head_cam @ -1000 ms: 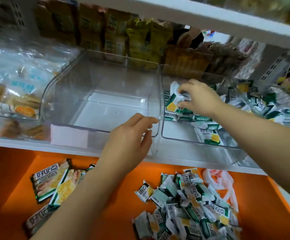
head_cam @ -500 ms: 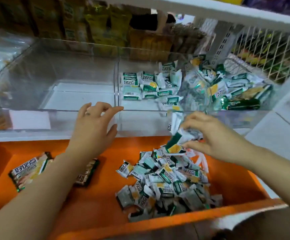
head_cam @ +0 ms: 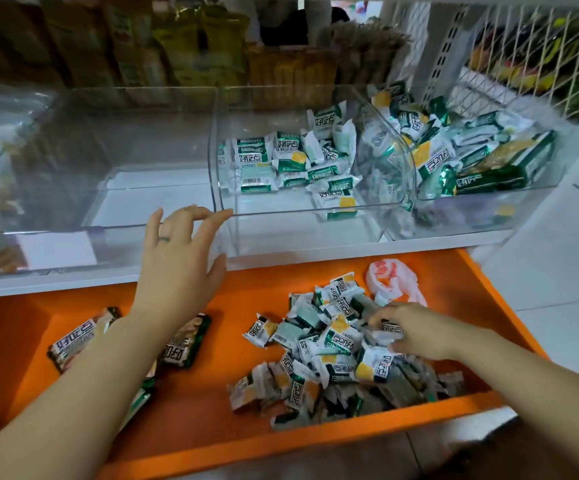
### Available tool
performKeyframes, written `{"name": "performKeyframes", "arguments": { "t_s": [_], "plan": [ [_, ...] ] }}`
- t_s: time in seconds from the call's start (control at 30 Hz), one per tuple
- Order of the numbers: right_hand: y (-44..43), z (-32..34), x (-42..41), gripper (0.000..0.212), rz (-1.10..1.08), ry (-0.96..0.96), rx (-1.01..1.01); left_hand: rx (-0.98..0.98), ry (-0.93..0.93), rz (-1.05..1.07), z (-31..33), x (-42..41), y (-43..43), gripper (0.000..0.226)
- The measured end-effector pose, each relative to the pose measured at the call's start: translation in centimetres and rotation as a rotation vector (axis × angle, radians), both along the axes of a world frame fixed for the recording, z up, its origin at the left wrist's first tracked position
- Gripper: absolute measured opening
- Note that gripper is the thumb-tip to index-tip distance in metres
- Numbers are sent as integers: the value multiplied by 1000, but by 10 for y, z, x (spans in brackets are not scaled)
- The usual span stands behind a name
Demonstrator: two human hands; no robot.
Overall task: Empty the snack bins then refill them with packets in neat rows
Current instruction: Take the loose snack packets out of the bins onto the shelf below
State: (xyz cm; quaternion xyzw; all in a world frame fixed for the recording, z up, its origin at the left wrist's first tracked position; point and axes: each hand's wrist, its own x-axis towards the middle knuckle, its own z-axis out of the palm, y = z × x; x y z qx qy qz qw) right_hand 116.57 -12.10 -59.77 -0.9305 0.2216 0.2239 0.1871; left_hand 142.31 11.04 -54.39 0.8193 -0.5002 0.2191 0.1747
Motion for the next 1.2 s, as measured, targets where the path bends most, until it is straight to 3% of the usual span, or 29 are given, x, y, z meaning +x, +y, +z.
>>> {"name": "performKeyframes", "arguments": {
  "t_s": [0.13, 0.3, 0.4, 0.5, 0.6, 0.73, 0.9, 1.2],
  "plan": [
    [-2, 31, 10, 39, -57, -193, -1, -20, 33, 31, 1, -5, -4, 54],
    [-15, 93, 27, 25, -122, -847, -74, -119, 74, -24, 16, -10, -13, 35],
    [-36, 109, 36, 21, -186, -1048, -234, -143, 108, -127, 37, -15, -32, 33],
    [-54, 113, 41, 36, -290, -1013, -212, -86, 150, -266, 62, -17, -66, 32],
    [-63, 112, 47, 48, -252, -966, -132, 39, 274, -328, 79, -11, -112, 31],
    [-71, 117, 49, 54, -245, -921, -60, 363, 478, -349, 78, 4, -178, 53],
    [-82, 117, 46, 56, -217, -895, 26, 670, 435, -330, 61, 16, -228, 78],
    [-89, 114, 48, 55, -243, -909, 97, 740, 254, -247, 31, 15, -247, 94]
  ]
}}
